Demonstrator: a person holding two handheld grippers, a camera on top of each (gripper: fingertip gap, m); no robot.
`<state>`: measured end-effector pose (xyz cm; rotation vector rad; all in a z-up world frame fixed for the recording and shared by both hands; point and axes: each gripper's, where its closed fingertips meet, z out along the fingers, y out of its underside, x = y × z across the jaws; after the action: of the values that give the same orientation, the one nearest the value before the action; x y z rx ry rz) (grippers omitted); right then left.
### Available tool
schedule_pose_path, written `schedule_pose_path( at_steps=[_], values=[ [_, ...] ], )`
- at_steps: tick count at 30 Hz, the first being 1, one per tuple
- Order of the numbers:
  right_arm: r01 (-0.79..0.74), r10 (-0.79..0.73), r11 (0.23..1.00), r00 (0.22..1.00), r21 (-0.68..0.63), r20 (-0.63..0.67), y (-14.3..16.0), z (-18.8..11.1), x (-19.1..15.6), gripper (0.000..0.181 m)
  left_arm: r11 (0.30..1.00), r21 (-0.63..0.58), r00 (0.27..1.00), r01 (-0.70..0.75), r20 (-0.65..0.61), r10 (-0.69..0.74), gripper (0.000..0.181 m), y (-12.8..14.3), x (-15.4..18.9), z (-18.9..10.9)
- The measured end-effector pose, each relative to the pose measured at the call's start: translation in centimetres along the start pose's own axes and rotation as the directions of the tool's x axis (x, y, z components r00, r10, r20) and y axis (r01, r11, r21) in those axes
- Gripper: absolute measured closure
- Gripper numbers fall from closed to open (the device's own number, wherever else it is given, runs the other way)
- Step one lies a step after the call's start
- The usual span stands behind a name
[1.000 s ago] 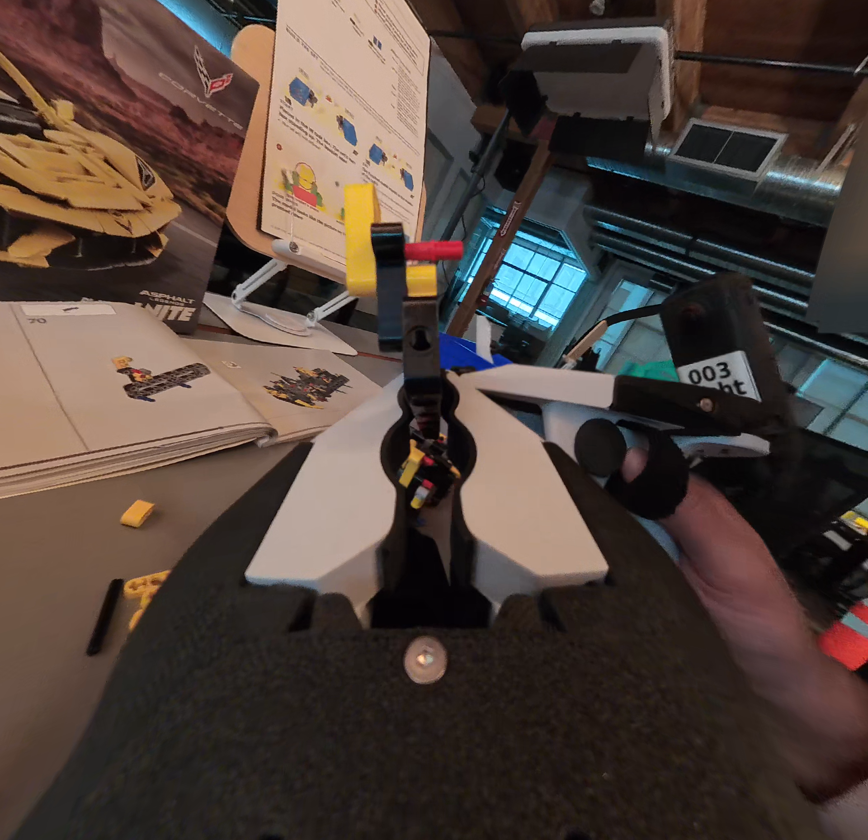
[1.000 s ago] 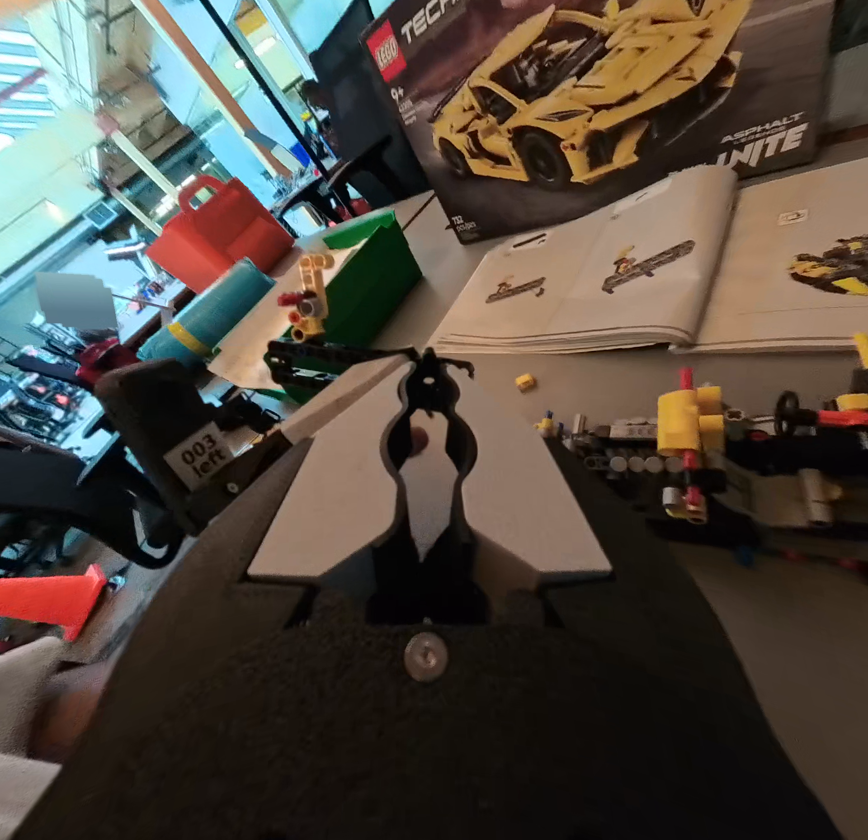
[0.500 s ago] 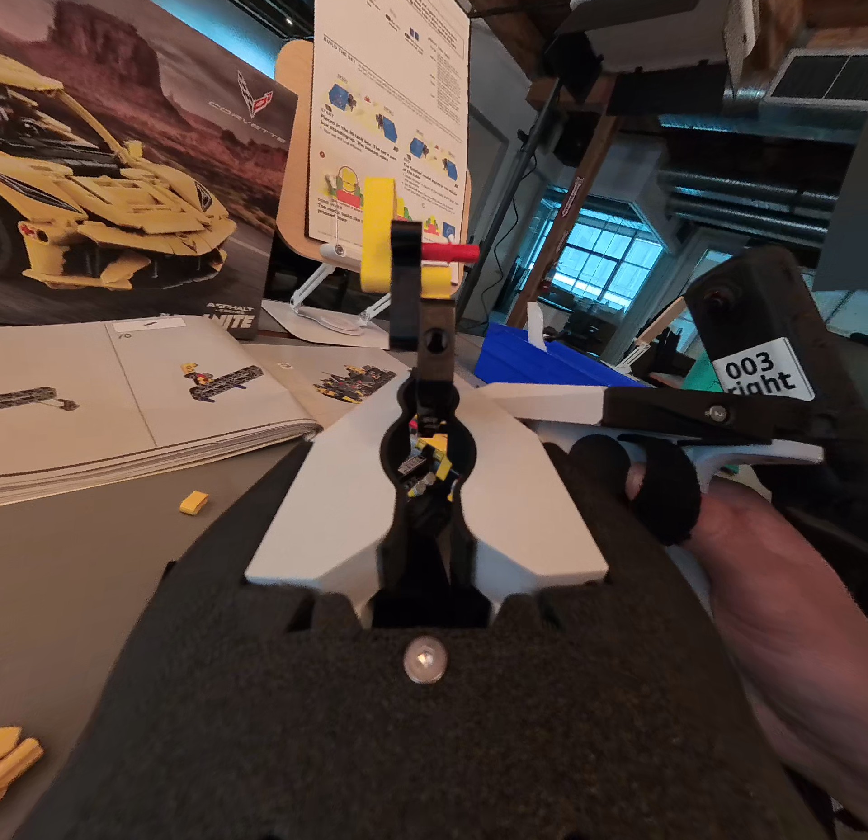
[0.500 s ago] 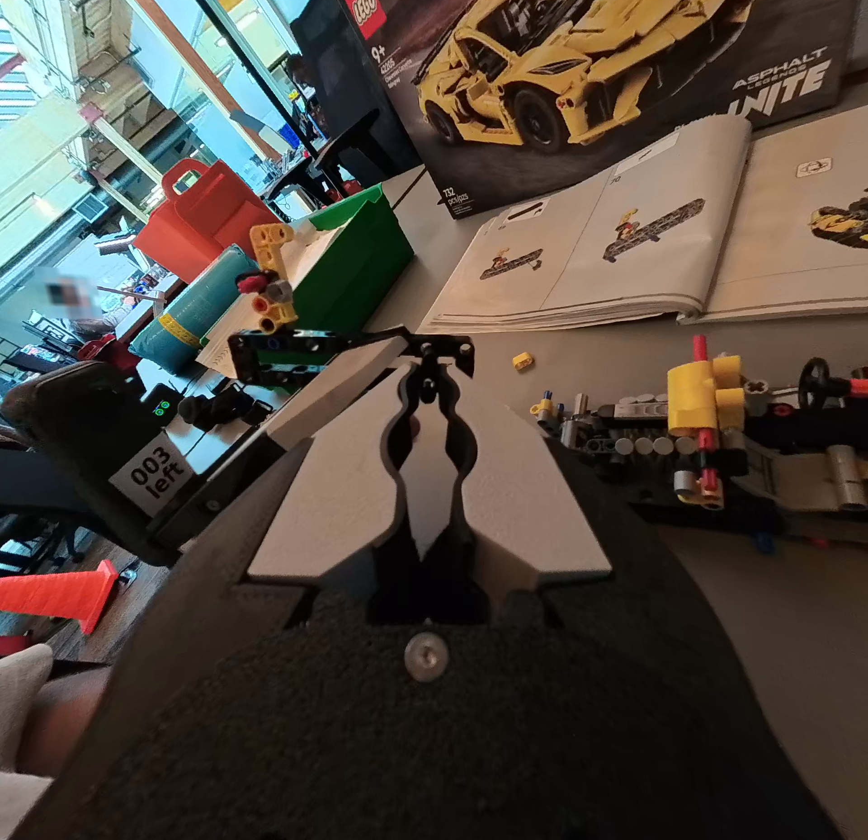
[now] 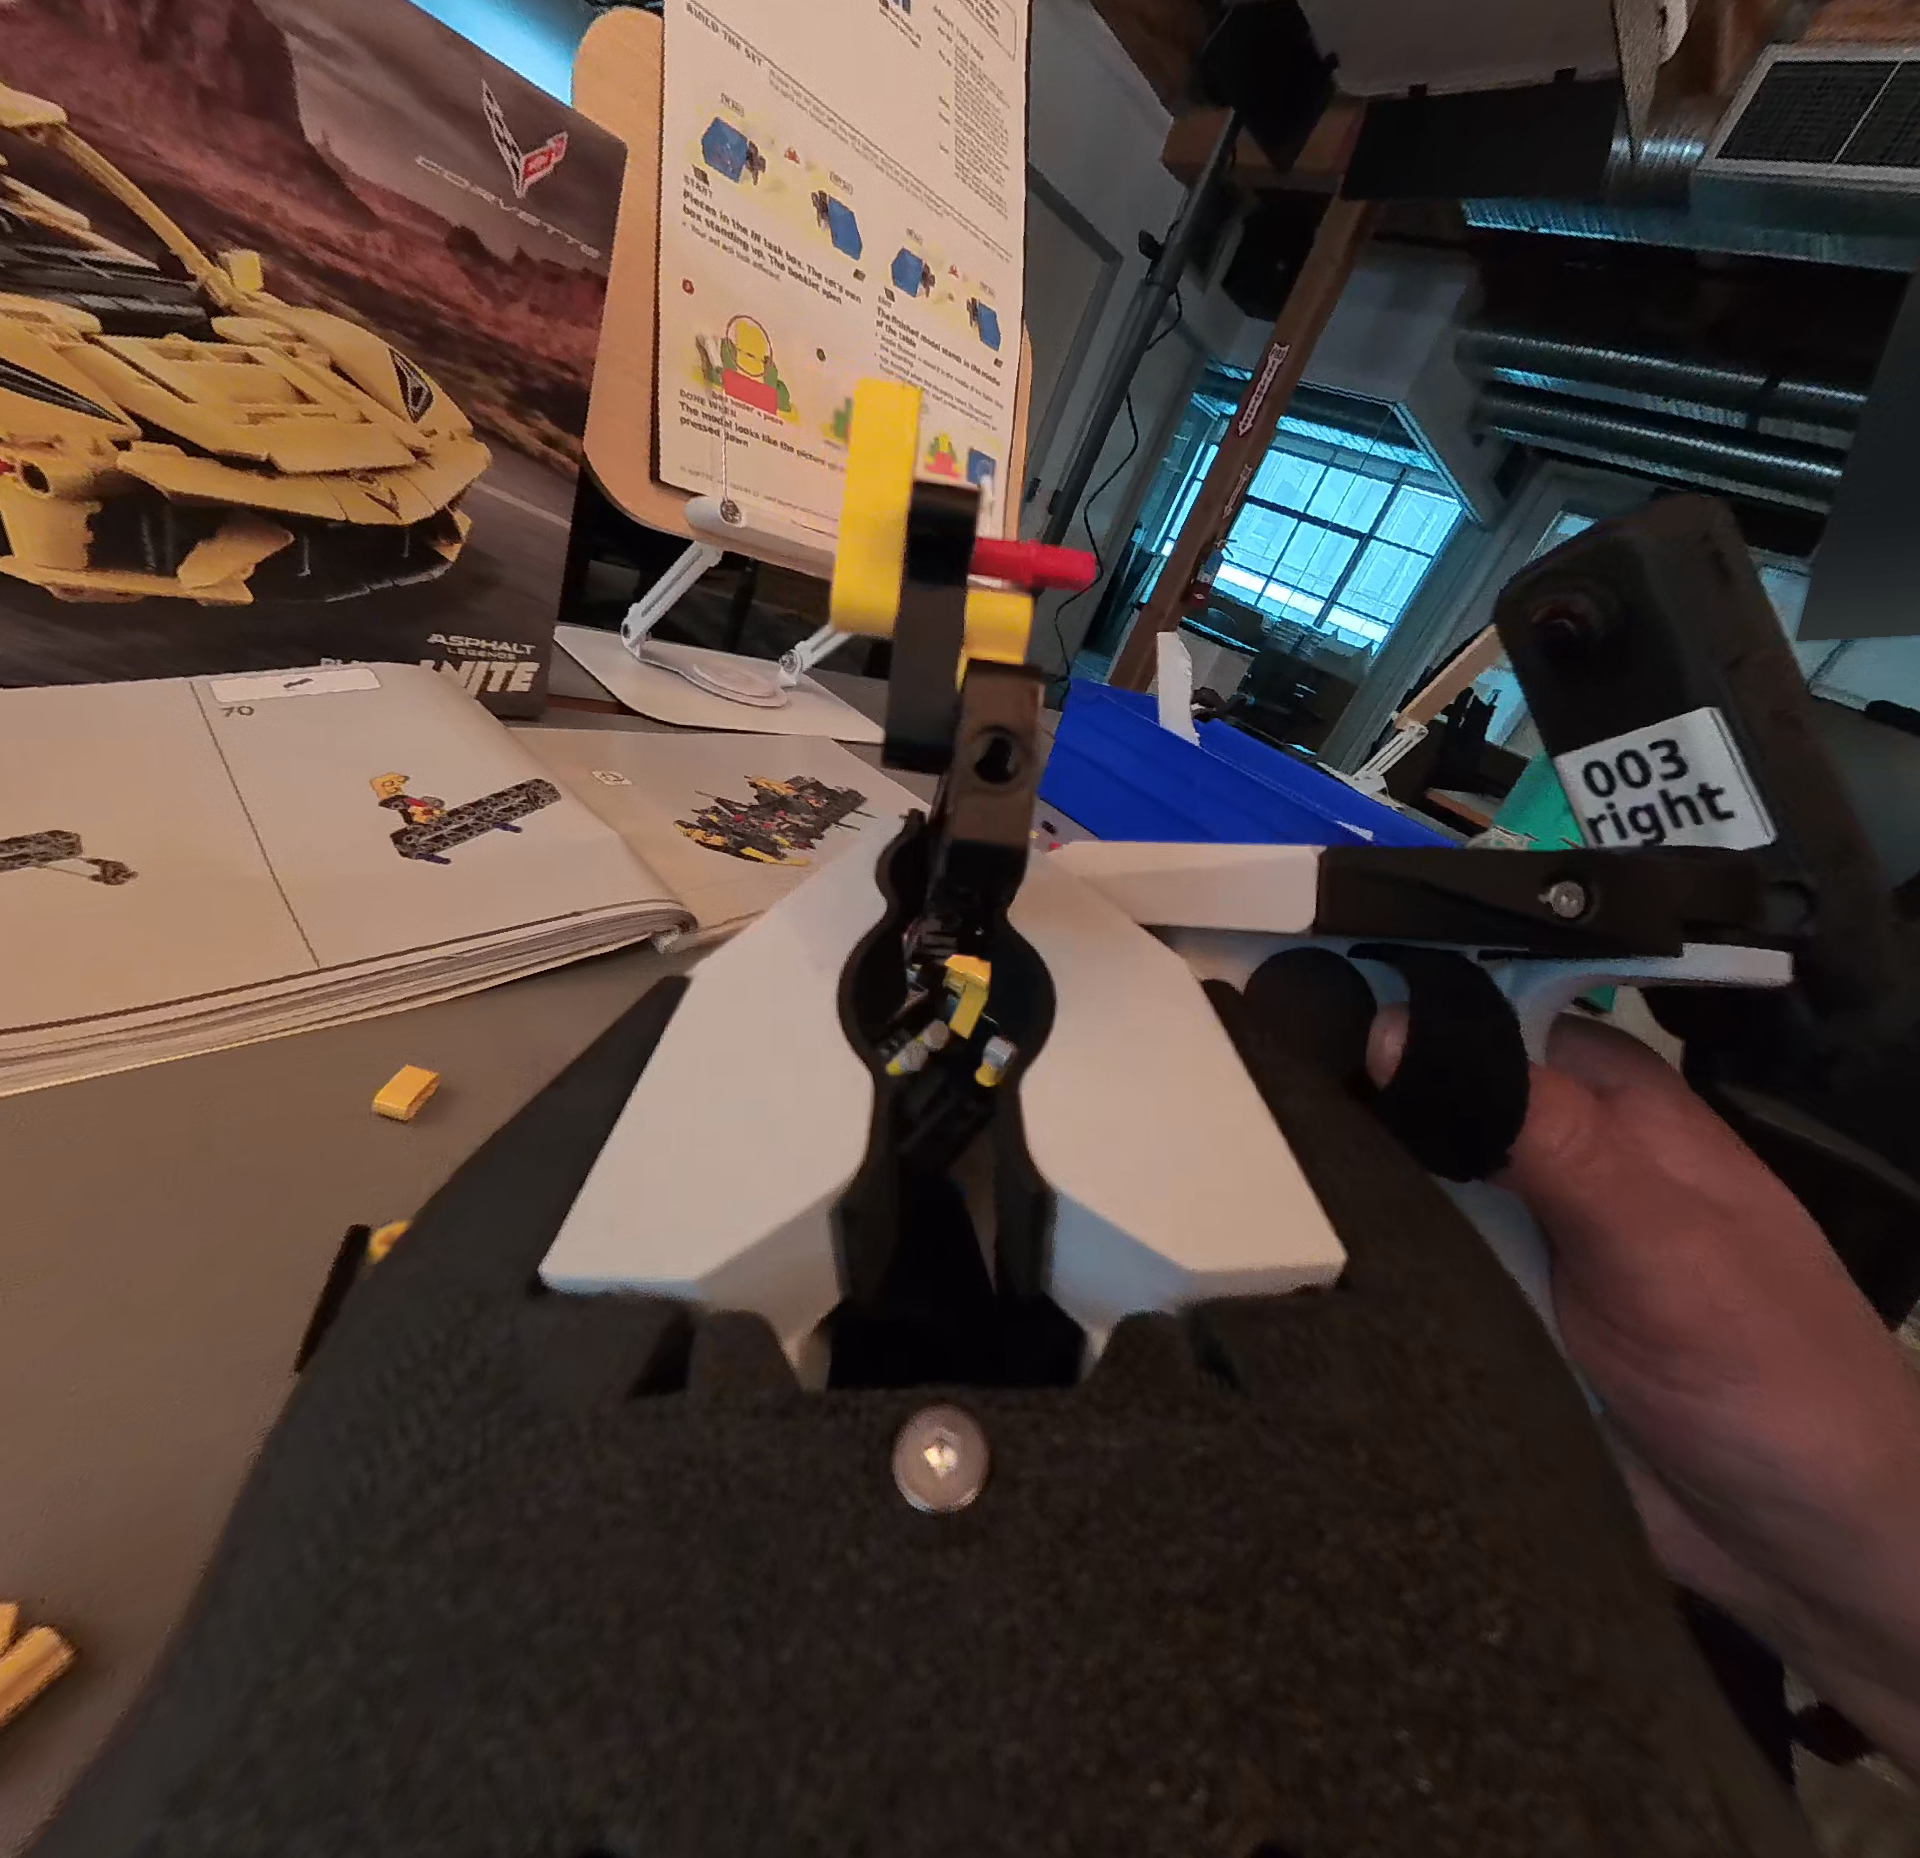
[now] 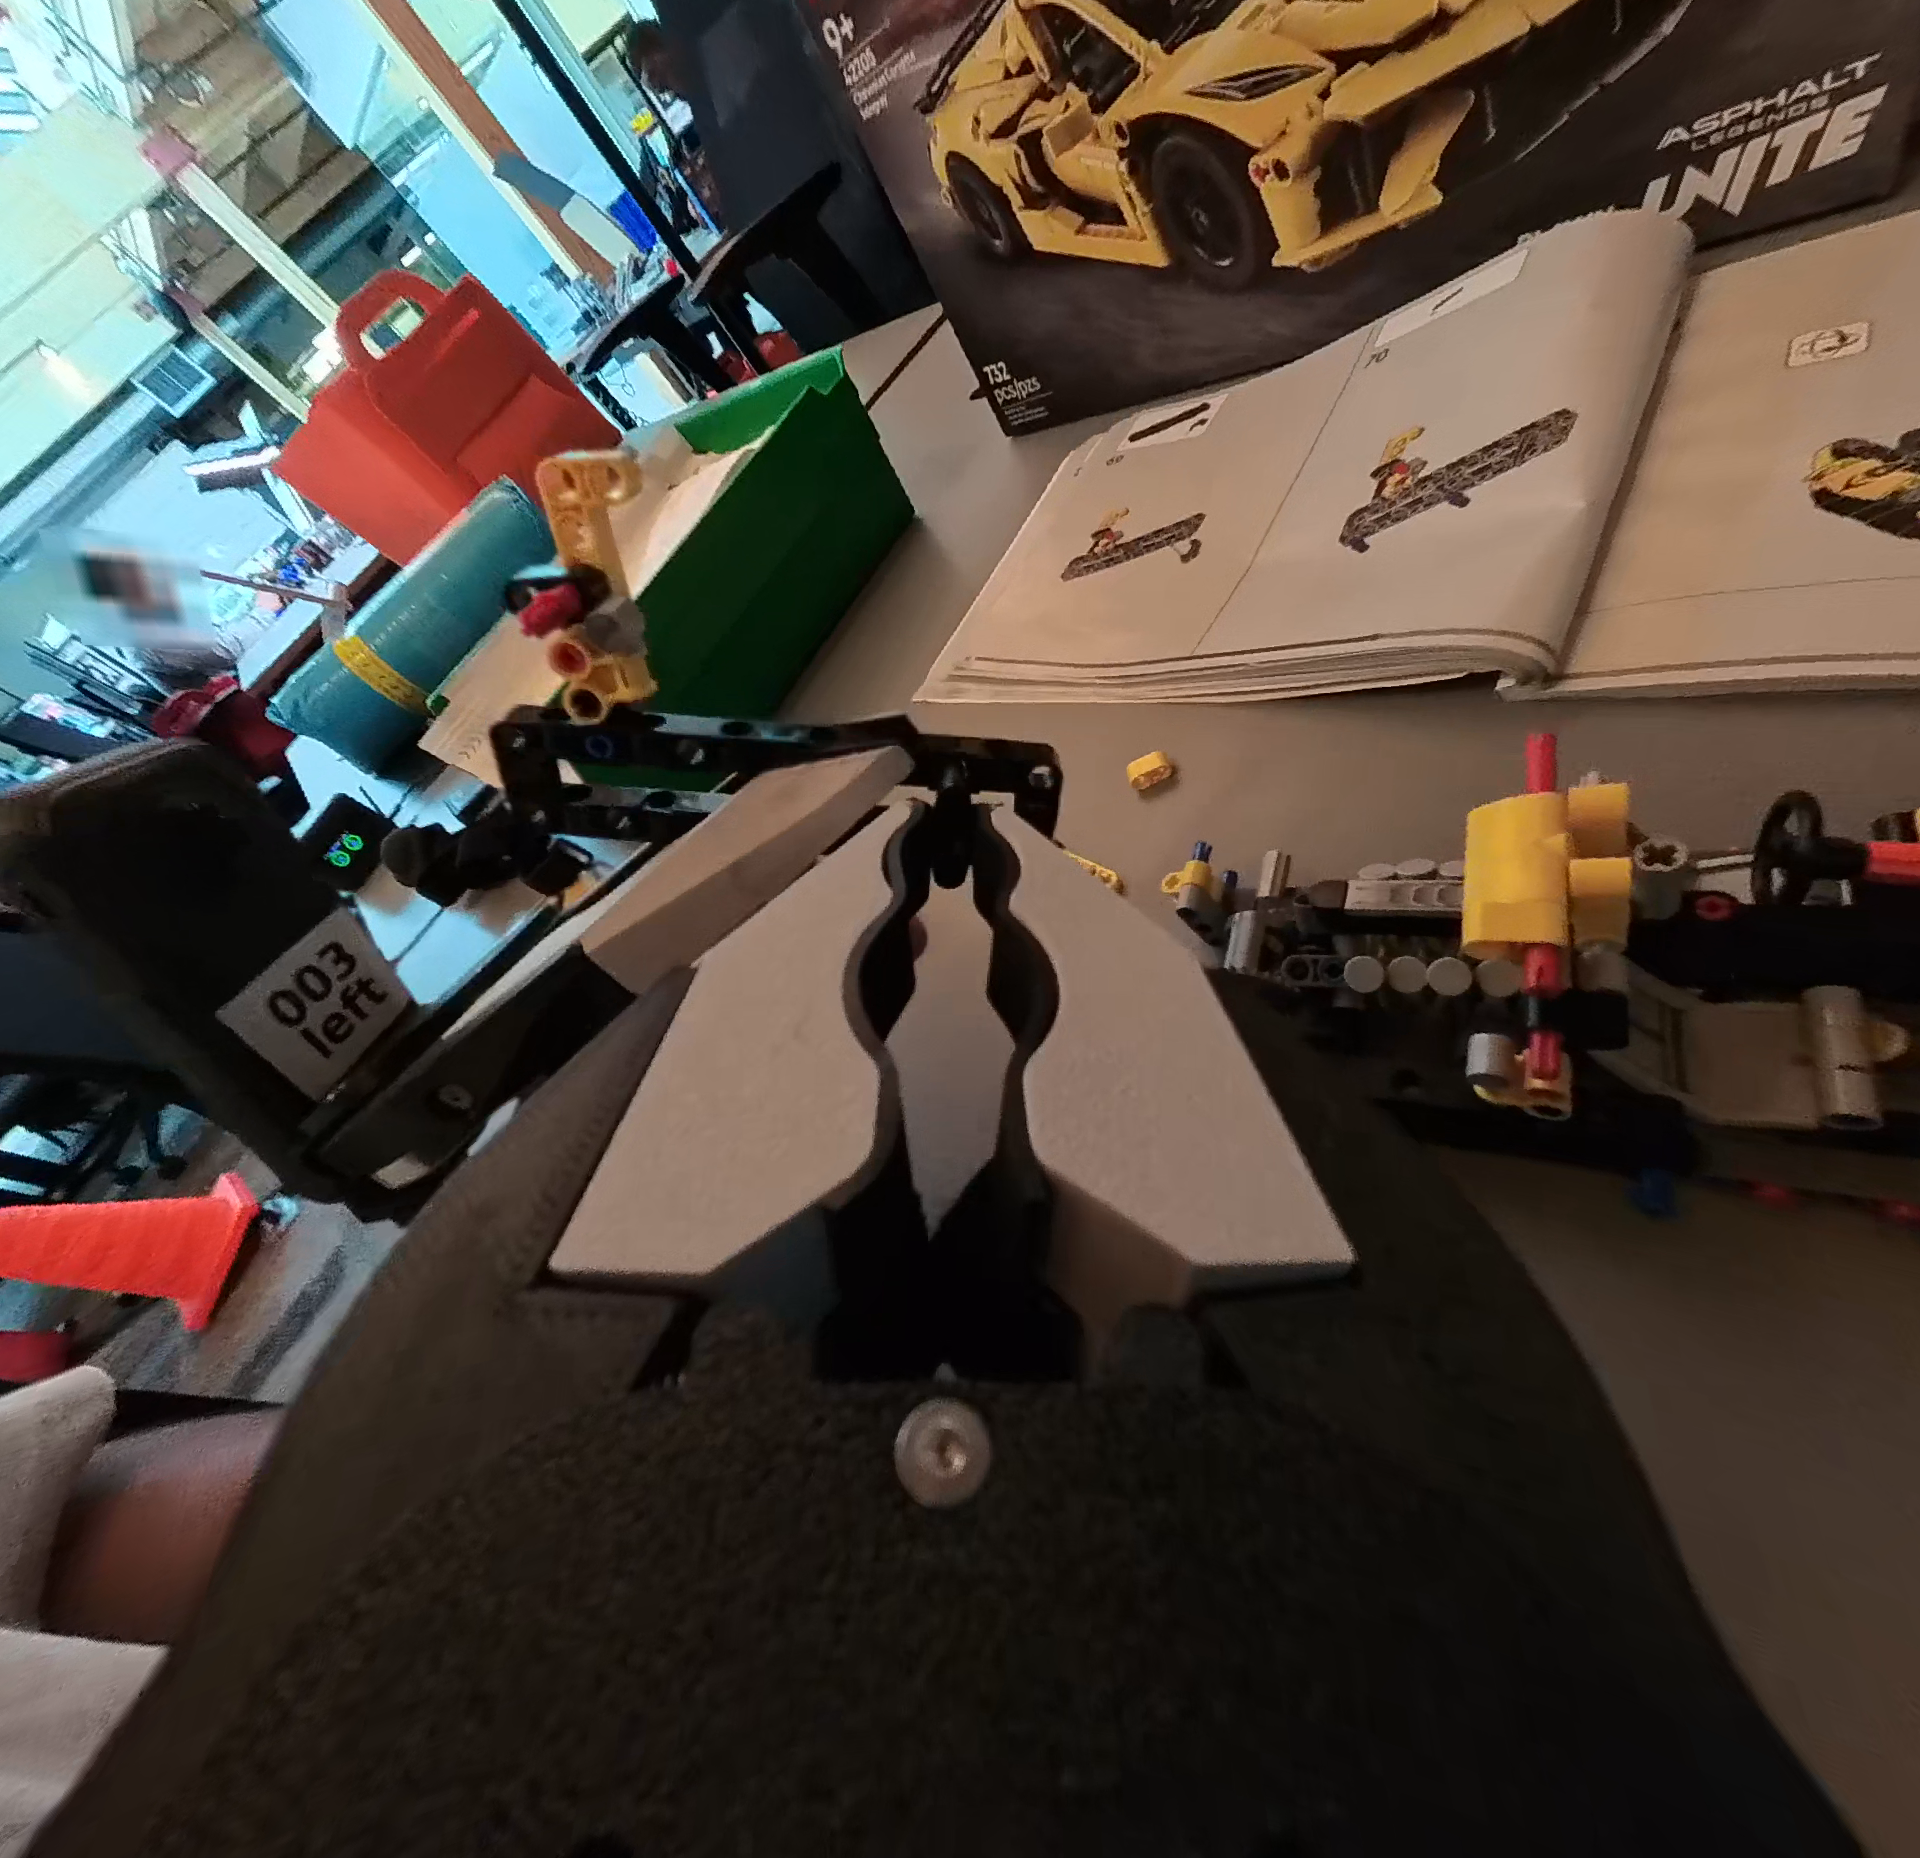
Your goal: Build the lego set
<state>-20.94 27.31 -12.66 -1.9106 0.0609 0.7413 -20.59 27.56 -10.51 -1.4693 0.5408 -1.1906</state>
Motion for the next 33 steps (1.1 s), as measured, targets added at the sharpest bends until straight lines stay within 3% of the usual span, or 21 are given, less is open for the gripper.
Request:
schedule_pose_path(
  at_steps=[3, 6, 13, 20, 23, 28, 31, 32, 33],
  values=[
    [-0.022, 0.022, 1.000, 1.000, -0.008, 0.000, 0.3, 0.0, 0.3, 0.175, 0.996, -0.024, 0.996, 0.082, -0.032, -0.083, 0.171, 0.3, 0.3, 0.1],
    [-0.136, 0.137, 0.991, 0.988, -0.008, 0.067, 0.4, 0.1, 0.3, 0.175, 0.994, -0.029, 0.994, 0.102, -0.036, -0.103, 0.170, 0.5, 0.4, 0.2],
    [-0.052, 0.052, 0.999, 0.997, 0.001, 0.058, -0.3, 0.0, -0.2, 0.175, 0.949, 0.007, 0.943, 0.314, -0.121, -0.311, 0.173, -0.1, -0.4, 0.1],
    [-0.035, 0.033, 0.998, 0.999, -0.056, -0.028, -0.1, 1.0, 0.3, 0.175, 0.937, 0.032, 0.937, 0.347, -0.044, -0.346, 0.173, 0.3, -1.9, 0.0],
    [0.001, -0.005, 0.989, 1.000, -0.148, -0.028, 0.2, 0.8, 0.4, 0.175, 0.934, 0.042, 0.935, 0.355, -0.008, -0.355, 0.173, 0.4, -2.7, -0.1],
    [0.207, -0.156, 0.887, 0.976, -0.414, 0.154, 0.6, -3.5, 1.0, 0.175, 0.929, 0.018, 0.929, 0.371, -0.028, -0.370, 0.173, 0.7, -2.5, -0.1],
    [0.496, -0.412, 0.788, 0.865, -0.363, 0.287, 0.0, -6.2, 1.2, 0.175, 0.934, -0.020, 0.929, 0.356, -0.103, -0.356, 0.173, 0.9, -0.6, 0.4],
    [0.540, -0.478, 0.758, 0.842, -0.367, 0.252, 0.2, -7.0, 2.2, 0.175, 0.935, -0.037, 0.925, 0.352, -0.141, -0.353, 0.173, 1.1, 0.3, 0.6],
    [0.531, -0.521, 0.709, 0.838, -0.464, 0.164, 1.0, -8.2, 4.5, 0.175, 0.940, -0.051, 0.924, 0.339, -0.169, -0.342, 0.173, 1.1, 1.0, 0.7]
  ],
)
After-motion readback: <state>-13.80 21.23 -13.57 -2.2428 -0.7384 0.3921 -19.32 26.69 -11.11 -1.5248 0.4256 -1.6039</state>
